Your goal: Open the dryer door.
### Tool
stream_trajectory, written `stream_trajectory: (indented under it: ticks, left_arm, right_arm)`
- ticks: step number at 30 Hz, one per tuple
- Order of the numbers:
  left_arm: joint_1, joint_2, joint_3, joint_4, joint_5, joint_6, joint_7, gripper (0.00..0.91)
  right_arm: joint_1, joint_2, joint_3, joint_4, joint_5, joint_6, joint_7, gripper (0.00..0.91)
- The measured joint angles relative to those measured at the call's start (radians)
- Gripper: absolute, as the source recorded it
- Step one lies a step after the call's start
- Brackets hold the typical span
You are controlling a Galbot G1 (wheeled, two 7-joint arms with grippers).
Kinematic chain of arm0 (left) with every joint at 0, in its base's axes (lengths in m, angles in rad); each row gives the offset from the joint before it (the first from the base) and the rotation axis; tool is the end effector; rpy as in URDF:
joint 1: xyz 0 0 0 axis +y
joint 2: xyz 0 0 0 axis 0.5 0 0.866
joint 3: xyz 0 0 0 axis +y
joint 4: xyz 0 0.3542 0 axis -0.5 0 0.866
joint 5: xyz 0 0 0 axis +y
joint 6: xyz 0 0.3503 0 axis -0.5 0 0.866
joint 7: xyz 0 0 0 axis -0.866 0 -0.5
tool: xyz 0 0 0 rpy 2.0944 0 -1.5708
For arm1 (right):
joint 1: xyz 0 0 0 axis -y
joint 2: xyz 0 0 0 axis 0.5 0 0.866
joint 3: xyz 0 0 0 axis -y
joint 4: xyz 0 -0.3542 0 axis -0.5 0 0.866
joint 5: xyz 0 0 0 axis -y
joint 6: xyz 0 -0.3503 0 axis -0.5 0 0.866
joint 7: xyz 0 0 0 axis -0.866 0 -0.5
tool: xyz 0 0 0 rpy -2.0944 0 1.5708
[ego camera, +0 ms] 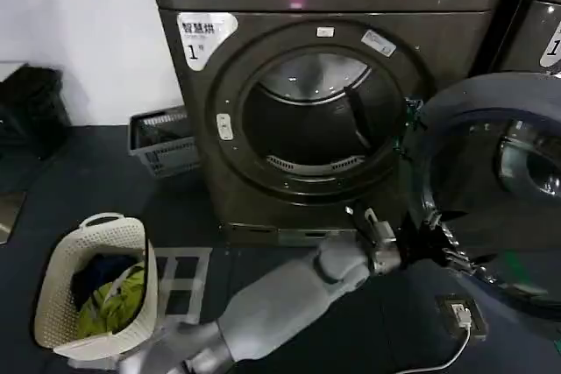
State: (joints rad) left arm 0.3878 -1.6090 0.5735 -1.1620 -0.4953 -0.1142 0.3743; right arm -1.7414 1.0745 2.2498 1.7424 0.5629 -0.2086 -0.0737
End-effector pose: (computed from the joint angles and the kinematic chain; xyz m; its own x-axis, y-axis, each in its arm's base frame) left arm 0.4113 -0.3047 -0.2912 -0.2056 0.9773 -0.0516 0.9736 0.2096 0.0903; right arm -0.1028 -0.4400 -0.0400 -0.3370 0.8629 -0.3766 0.9390 0.2787 -0.2015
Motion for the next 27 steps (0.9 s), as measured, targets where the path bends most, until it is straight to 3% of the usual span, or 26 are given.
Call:
stream_trajectory:
  ticks: [23,27]
  left_arm:
    - [-0.016,0.0,0.007,-0.009,0.033,-0.183,-0.097,0.907]
    - [-0.013,0.0,0.012,-0.036,-0.04,-0.237,-0.102,0.907]
  right_arm:
    - [-0.006,-0.002,-0.001,0.002,0.002,0.0,-0.016,0.907]
    - [-0.011,-0.01,0.007,0.0,0.005,0.0,-0.02,0.907]
